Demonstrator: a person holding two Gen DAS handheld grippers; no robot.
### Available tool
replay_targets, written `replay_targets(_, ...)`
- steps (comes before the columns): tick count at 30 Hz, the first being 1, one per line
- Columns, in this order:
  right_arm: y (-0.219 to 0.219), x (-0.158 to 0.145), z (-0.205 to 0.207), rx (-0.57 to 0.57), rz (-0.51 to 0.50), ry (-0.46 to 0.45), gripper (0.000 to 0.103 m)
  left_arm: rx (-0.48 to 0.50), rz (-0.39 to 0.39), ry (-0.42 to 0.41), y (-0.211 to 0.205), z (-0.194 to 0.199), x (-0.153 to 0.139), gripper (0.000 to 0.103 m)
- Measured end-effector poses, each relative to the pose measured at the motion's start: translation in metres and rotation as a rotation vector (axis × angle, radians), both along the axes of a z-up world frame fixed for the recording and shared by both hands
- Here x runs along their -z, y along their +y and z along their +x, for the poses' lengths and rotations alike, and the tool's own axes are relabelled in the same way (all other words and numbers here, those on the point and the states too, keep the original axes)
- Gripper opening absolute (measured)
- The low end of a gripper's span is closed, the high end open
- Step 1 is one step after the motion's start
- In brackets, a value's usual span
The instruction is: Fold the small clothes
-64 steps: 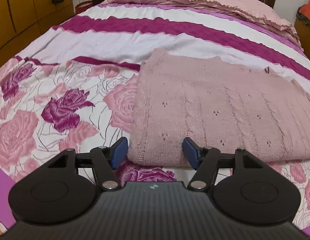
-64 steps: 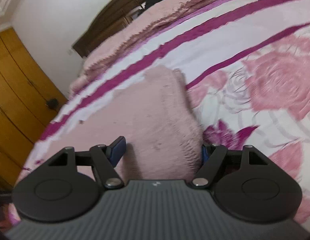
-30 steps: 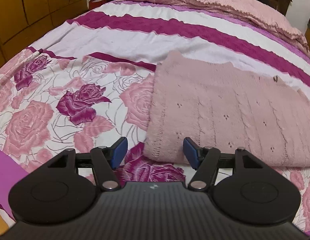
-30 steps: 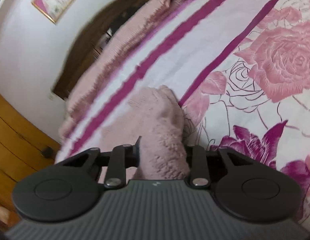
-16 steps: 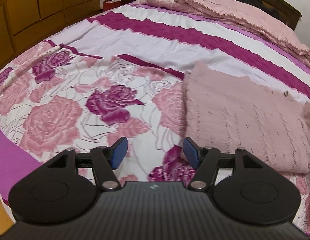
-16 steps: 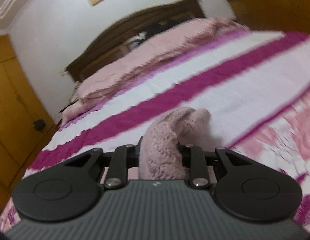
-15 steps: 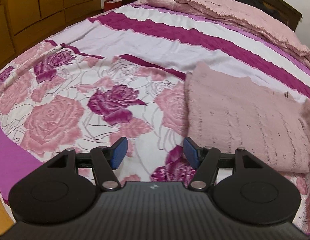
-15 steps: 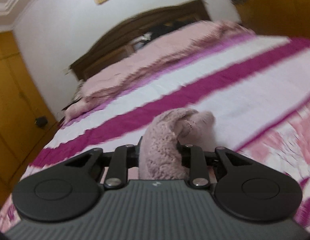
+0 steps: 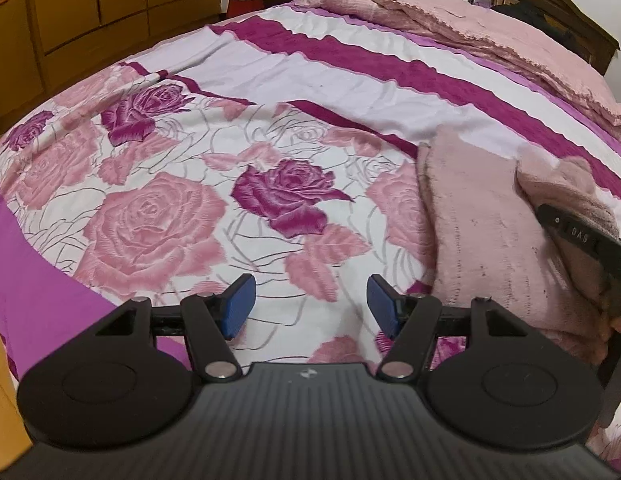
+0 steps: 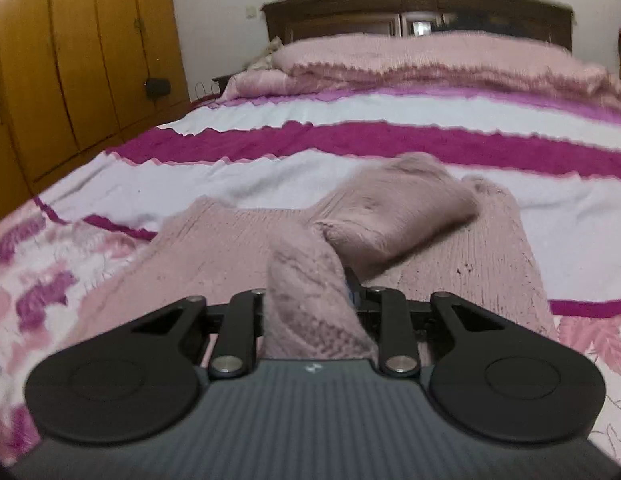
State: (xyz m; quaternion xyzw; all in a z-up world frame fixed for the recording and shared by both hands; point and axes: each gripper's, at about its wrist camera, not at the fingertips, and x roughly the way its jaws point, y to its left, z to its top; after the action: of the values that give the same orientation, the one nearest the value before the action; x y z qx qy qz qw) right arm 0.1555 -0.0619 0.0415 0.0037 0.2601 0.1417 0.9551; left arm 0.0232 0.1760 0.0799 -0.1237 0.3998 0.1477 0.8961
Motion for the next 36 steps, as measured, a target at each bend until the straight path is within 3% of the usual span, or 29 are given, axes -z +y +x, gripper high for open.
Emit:
replay_targets(3, -0.006, -0.017, 0.002, 0.045, 0.061, -0.007, 0.027, -0.004, -0.007, -0.004, 0.01, -0.003, 0.002, 0.069)
replay_targets(7, 0.012, -0.051, -0.008, 0.058, 0.081, -0.148, 0.027, -0.014, -0.025, -0.022, 0.019, -0.008, 0.003, 0.069)
replay_targets(10, 0.038, -0.06, -0.024, -0.015, 0.045, -0.226, 0.027, -0.025, -0.037, -0.033, 0.026, -0.013, 0.002, 0.069)
replay_targets(12, 0.06, -0.047, -0.033, -0.085, 0.003, -0.231, 0.027, -0.031, -0.038, -0.037, 0.029, -0.015, 0.002, 0.069)
replay_targets(16, 0.101, 0.009, -0.04, -0.215, -0.14, -0.126, 0.028, -0.042, -0.038, -0.03, 0.033, -0.017, 0.005, 0.069)
replay_targets(19, 0.113, 0.016, -0.055, -0.241, -0.24, -0.195, 0.03, -0.024, -0.034, -0.032, 0.031, -0.017, 0.004, 0.069)
replay_targets(24, 0.088, -0.014, -0.057, -0.317, -0.051, -0.081, 0.048, 0.024, 0.026, -0.057, 0.021, -0.004, -0.007, 0.069)
replay_targets(29, 0.045, -0.035, -0.078, -0.317, 0.194, -0.007, 0.051, 0.104, 0.025, -0.095, 0.007, 0.025, -0.025, 0.069)
replay_targets(32, 0.017, -0.045, -0.089, -0.285, 0.252, -0.03, 0.051, 0.165, -0.01, -0.128, -0.007, 0.05, -0.034, 0.069)
replay_targets(36, -0.016, -0.05, -0.081, -0.163, 0.245, -0.012, 0.051, 0.241, -0.065, -0.124, -0.028, 0.097, -0.032, 0.069)
